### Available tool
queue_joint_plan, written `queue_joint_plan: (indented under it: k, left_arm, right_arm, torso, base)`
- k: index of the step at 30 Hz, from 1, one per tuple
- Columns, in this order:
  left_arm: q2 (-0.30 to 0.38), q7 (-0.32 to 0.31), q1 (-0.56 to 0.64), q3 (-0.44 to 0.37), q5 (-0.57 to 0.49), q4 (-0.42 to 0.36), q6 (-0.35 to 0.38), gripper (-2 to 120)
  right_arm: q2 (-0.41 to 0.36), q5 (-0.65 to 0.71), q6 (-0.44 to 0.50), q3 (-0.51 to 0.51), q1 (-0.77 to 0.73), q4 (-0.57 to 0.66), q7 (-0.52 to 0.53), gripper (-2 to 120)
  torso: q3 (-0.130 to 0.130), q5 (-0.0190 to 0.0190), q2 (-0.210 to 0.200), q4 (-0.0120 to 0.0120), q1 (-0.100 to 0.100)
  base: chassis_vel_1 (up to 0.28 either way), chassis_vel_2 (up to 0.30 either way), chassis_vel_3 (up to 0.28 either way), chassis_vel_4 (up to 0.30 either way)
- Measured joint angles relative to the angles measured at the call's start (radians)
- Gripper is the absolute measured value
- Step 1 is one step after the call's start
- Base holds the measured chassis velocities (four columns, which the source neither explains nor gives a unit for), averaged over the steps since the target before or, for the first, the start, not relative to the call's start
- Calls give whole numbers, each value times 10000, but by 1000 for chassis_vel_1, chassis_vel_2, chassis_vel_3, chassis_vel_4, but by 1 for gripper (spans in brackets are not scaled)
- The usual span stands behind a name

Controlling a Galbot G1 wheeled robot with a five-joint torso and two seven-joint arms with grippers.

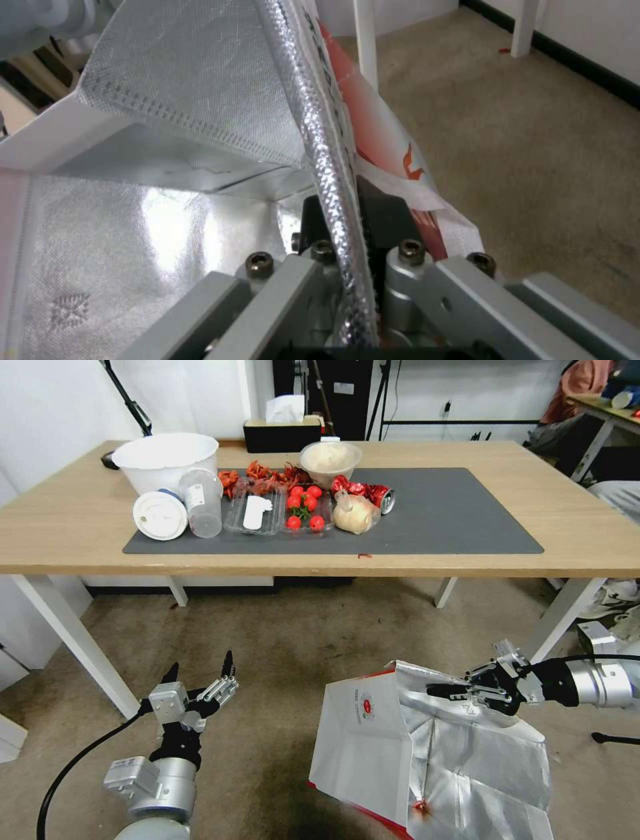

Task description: Pick up the food delivery bag from the floor and place it on the table.

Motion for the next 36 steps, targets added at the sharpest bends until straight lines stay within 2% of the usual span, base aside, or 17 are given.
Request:
queue_joint_plan:
  k: [36]
  left_arm:
    - [59,86,69,-14,28,-44,55,100]
  right_arm:
    - [-15,-37,7,43,-93,62,-34,0]
  torso:
    - [950,0,1506,1,557]
  base:
    - [0,0,0,0]
